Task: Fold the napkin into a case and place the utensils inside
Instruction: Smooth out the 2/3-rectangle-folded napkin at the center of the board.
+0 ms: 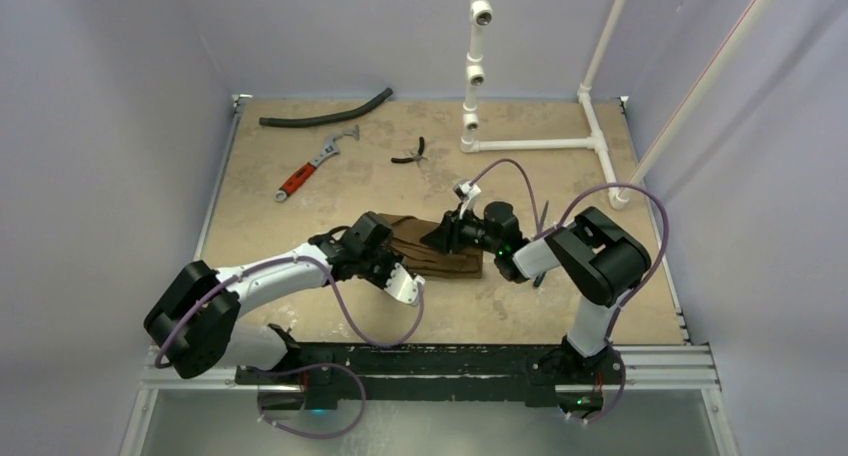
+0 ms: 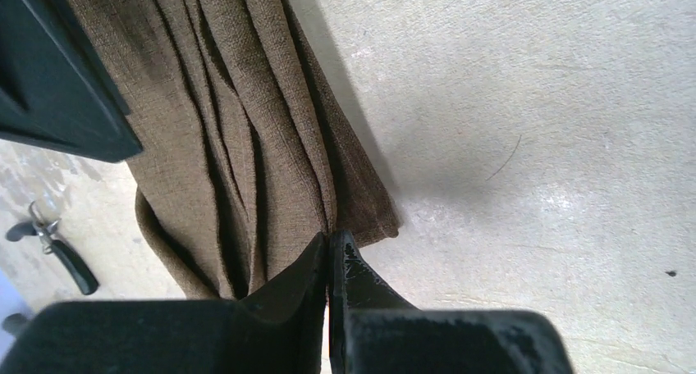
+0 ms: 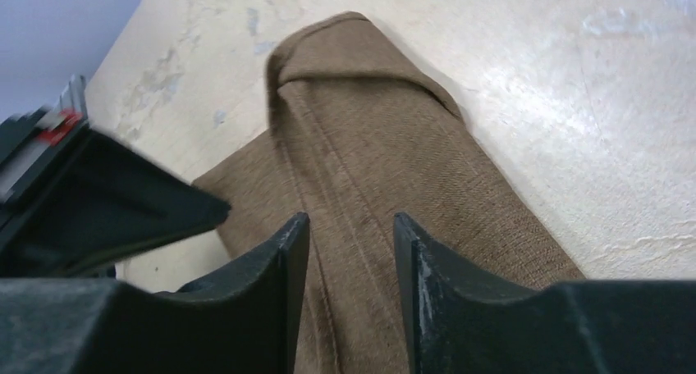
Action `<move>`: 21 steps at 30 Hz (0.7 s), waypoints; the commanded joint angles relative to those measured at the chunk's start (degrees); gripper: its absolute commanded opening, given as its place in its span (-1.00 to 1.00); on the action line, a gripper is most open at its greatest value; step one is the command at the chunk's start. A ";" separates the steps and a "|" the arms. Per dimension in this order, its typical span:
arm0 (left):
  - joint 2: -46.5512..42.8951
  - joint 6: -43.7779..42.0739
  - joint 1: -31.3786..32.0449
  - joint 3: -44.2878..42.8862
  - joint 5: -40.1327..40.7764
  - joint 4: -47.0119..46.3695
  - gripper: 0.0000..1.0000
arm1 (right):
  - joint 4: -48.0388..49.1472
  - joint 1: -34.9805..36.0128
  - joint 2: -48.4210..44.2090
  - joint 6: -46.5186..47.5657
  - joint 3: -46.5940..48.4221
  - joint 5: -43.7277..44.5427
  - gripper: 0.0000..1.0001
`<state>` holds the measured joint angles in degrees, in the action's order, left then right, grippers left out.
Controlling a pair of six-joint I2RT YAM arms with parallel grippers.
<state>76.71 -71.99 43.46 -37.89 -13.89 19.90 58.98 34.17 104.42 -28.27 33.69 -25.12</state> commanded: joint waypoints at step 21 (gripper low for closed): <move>-6.23 -7.93 -0.59 7.35 -1.66 -0.89 0.50 | 17.11 3.49 5.16 6.13 5.97 -2.44 -0.04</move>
<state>67.72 -76.36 42.52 -30.46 -16.25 22.76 74.08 36.01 107.37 -19.68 38.48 -25.74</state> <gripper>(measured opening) 0.797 0.502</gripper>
